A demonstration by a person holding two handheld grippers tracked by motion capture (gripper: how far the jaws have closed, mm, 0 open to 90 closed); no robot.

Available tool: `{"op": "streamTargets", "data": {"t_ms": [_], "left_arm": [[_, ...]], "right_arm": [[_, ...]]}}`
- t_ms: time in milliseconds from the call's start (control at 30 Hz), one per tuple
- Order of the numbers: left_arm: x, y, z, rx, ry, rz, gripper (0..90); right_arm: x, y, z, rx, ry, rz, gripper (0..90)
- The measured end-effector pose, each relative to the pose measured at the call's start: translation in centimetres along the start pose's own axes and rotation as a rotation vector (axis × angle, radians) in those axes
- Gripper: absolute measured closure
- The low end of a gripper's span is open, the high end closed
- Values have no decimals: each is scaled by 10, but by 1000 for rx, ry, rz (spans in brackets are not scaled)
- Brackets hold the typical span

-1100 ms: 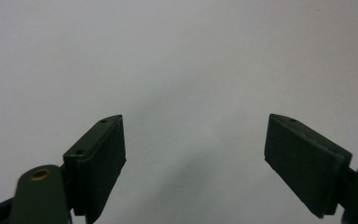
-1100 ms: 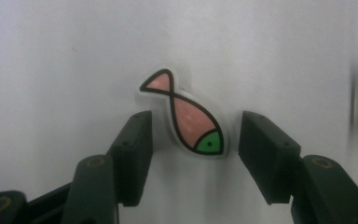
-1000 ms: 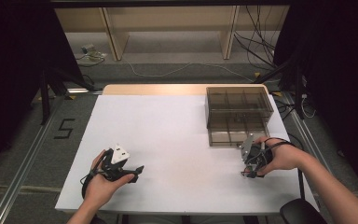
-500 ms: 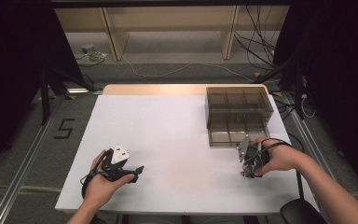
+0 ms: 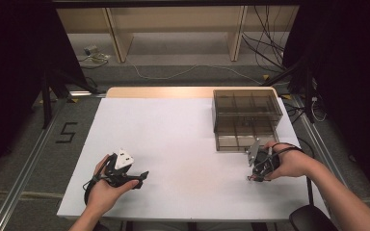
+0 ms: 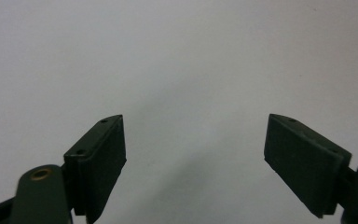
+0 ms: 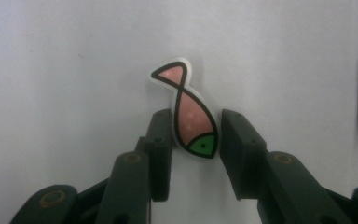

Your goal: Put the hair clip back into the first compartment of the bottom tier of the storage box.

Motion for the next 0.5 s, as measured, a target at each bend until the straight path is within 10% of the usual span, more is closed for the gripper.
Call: {"op": "streamTargets", "data": {"t_ms": [500], "left_arm": [[0, 0, 0, 0, -2, 0, 209]], "right_arm": [[7, -9, -1, 11, 49, 33, 660]]}}
Point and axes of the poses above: each handheld gripper's, and its own axes: y roughly forward along the jaws, x roughly out of its underside, z roughly to its right, the point moved 3 cm from there along y, roughly forward along the jaws, and after that the axes turned 7 degrees about -x, right-handed, at the moved point
